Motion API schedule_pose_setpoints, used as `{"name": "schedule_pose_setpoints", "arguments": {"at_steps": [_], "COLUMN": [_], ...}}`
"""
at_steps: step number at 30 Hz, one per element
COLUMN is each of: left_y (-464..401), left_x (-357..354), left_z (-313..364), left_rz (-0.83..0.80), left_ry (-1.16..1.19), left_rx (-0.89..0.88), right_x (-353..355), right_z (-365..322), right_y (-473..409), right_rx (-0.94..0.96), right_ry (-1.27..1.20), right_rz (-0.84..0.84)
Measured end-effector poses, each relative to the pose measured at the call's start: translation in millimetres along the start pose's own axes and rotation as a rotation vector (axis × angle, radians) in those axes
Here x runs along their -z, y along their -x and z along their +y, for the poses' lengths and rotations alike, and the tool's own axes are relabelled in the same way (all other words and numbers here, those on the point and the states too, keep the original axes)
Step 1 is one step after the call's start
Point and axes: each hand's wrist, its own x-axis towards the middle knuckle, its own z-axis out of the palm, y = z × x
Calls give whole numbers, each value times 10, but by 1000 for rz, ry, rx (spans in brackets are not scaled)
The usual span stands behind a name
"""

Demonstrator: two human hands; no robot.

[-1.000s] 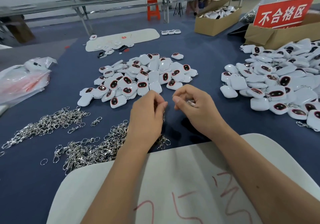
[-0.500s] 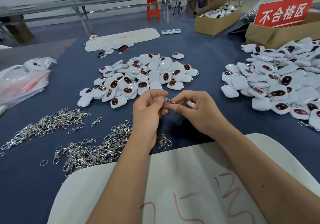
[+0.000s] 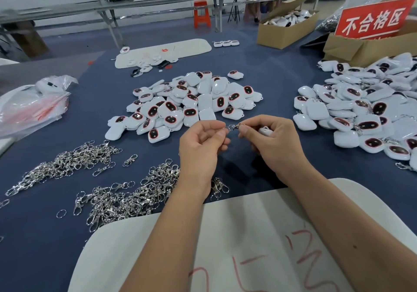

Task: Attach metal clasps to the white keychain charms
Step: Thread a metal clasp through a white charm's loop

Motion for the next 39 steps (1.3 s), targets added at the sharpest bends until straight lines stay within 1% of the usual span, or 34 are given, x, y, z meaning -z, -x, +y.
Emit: {"name": "schedule_pose_setpoints", "arguments": {"at_steps": [5, 7, 10, 12, 17, 24, 28, 32, 39], "left_y": [-11, -16, -19, -18, -17, -26, -31, -31, -33], "left_x": [3, -4, 0, 8, 16, 46, 45, 49, 48], "left_z": [-17, -28, -39, -39, -26, -26, -29, -26, -19], "left_rz": [47, 44, 27, 15, -10, -147, -142, -151, -188], "left_ry": [25, 13, -4, -11, -47, -157, -172, -167, -162], "left_rx": [-3, -7, -17, -21, -32, -11, -41, -64, -20], "right_x": [-25, -37, -77, -88, -47, -36, -24, -29, -21], "right_z": [-32, -63, -91, -96, -74, -77, -80, -90, -130], "right_y": [22, 43, 64, 67, 40, 24, 27, 29, 40], "right_rx": [83, 121, 149, 167, 130, 81, 66, 59, 44], "right_ry": [149, 162, 153, 191, 136, 80, 73, 100, 68], "right_rz": [75, 33, -103, -137, -137, -146, -134, -162, -194]}}
